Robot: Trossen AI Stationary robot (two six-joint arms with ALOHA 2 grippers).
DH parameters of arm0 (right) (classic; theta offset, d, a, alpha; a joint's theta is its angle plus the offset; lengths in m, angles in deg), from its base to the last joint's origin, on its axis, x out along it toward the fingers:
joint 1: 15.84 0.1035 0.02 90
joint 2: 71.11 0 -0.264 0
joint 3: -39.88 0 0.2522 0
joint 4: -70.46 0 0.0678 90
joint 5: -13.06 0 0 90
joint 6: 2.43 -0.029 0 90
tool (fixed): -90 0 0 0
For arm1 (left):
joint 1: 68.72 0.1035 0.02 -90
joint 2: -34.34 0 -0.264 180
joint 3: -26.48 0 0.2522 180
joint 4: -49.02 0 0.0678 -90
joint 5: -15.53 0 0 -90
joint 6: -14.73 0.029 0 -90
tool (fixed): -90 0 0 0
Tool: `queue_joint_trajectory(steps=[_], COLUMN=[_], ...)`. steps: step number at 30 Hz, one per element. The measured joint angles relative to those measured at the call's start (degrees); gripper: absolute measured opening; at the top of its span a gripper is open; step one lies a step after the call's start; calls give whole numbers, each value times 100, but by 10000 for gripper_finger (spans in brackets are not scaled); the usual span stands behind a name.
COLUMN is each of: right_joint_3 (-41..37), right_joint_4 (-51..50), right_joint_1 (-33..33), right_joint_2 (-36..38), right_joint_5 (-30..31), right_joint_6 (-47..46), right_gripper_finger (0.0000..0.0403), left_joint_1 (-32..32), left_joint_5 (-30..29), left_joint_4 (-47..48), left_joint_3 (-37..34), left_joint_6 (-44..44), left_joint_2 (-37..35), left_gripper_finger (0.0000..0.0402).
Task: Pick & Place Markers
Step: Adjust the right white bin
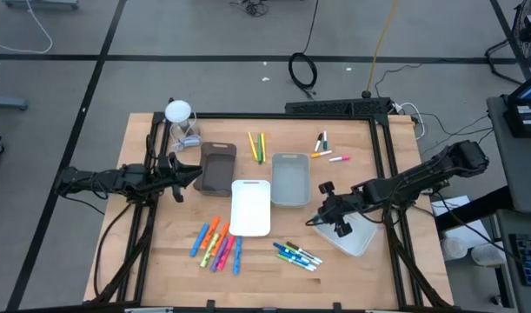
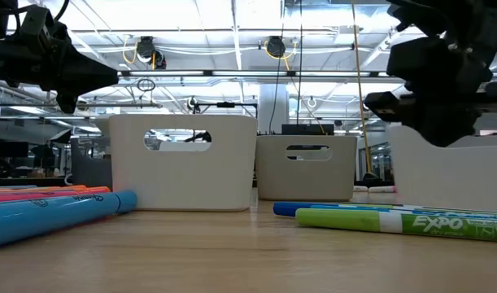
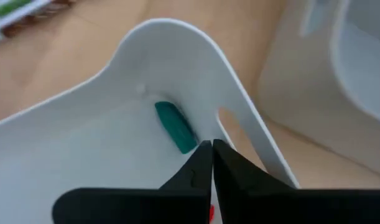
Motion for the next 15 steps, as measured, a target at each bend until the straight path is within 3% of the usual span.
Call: queue_joint_trajectory(steps=[5, 12, 15], right_joint_3=[0, 203, 602], right_joint_4=[-104, -312, -1183], right_joint_1=[16, 121, 180], right_joint_2=[178, 973, 1199], right_joint_5=[864, 1057, 1039], right_joint_6=[-134, -286, -980], right_gripper_finger=[1, 0, 0], left_joint_1=[0, -1, 0], left_joint_5=[0, -1, -2], left_joint_4=[0, -1, 3], left_joint_3=[-1, -1, -1], left_joint_6=[0, 0, -2], left_joint_2=[0, -2, -2], left_gripper_finger=[79, 79, 79])
